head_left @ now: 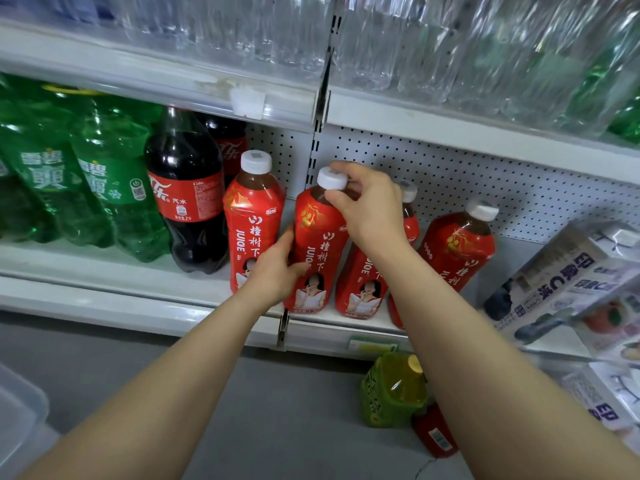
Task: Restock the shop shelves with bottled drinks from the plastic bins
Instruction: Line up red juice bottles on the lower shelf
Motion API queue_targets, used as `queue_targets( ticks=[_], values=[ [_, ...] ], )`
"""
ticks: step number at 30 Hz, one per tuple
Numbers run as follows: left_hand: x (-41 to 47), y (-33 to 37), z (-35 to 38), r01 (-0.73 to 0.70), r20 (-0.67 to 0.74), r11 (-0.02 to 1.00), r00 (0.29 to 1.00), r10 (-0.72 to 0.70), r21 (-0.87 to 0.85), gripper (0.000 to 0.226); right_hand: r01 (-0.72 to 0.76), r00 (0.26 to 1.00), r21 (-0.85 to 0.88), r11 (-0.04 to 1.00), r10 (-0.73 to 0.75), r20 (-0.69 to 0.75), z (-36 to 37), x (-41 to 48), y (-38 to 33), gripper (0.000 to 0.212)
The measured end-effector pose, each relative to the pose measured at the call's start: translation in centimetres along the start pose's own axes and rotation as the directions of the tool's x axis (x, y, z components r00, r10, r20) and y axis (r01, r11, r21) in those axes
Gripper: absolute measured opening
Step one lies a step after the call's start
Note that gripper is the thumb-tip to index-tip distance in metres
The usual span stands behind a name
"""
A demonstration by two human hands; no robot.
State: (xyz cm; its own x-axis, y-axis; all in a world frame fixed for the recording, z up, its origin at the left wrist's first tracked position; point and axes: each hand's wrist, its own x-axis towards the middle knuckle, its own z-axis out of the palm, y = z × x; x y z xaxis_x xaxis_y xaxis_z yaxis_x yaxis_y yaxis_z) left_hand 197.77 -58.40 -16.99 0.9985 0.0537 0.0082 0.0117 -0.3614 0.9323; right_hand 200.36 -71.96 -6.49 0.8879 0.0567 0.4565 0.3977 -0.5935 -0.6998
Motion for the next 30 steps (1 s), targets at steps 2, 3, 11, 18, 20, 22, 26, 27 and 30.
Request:
queue_targets(
  ticks=[2, 3, 11, 18, 20, 22, 26, 27, 30],
  values=[
    [-0.2, 0.2, -0.3, -0.008, 0.025, 1.0, 1.0, 0.008, 0.004, 0.066, 0.001, 1.0, 0.004, 1.0, -0.001, -0.017, -0.1, -0.1, 0.0, 0.039],
    [-0.2, 0.3, -0.4, -0.001, 0.035, 1.0, 0.999, 0.001, 0.013, 0.066, 0.001, 1.0, -0.001, 1.0, -0.001, -0.027, -0.1, -0.2, 0.0, 0.038],
    [0.6, -0.1, -0.3, 0.009, 0.053, 1.0, 0.999, -0.009, 0.003, 0.067, 0.01, 0.994, -0.013, 1.0, -0.011, -0.11, 0.0, -0.5, 0.0, 0.035],
    [-0.5, -1.1, 1.4, -0.088, -0.141, 0.996, 0.986, 0.09, 0.02, 0.062, 0.072, 0.995, -0.016, 0.997, -0.073, -0.067, -0.1, -0.4, 0.6, 0.033],
    [-1.9, -1.2, 2.5, -0.128, -0.242, 0.992, 0.963, 0.121, -0.012, 0.057, 0.113, 0.993, -0.039, 0.993, -0.114, -0.027, -0.8, -1.1, 0.9, 0.037],
    [-3.5, -1.9, 3.8, -0.136, -0.344, 0.991, 0.93, 0.127, -0.005, 0.055, 0.169, 0.986, -0.088, 0.982, -0.169, 0.006, -1.7, -2.4, 1.6, 0.041],
    [-6.9, -3.6, 6.0, -0.064, -0.338, 0.995, 0.937, 0.086, 0.074, 0.043, 0.36, 0.933, -0.263, 0.895, -0.348, 0.094, -4.1, -5.6, 4.2, 0.036],
    [-7.4, -3.9, 6.6, -0.06, -0.272, 0.995, 0.959, 0.079, 0.076, 0.038, 0.394, 0.919, -0.296, 0.87, -0.378, 0.112, -4.8, -6.2, 5.1, 0.033],
    [-7.8, -3.6, 7.9, -0.121, -0.04, 0.988, 0.991, 0.125, 0.096, 0.029, 0.481, 0.877, -0.352, 0.803, -0.435, 0.206, -7.3, -7.6, 7.7, 0.024]
  ],
)
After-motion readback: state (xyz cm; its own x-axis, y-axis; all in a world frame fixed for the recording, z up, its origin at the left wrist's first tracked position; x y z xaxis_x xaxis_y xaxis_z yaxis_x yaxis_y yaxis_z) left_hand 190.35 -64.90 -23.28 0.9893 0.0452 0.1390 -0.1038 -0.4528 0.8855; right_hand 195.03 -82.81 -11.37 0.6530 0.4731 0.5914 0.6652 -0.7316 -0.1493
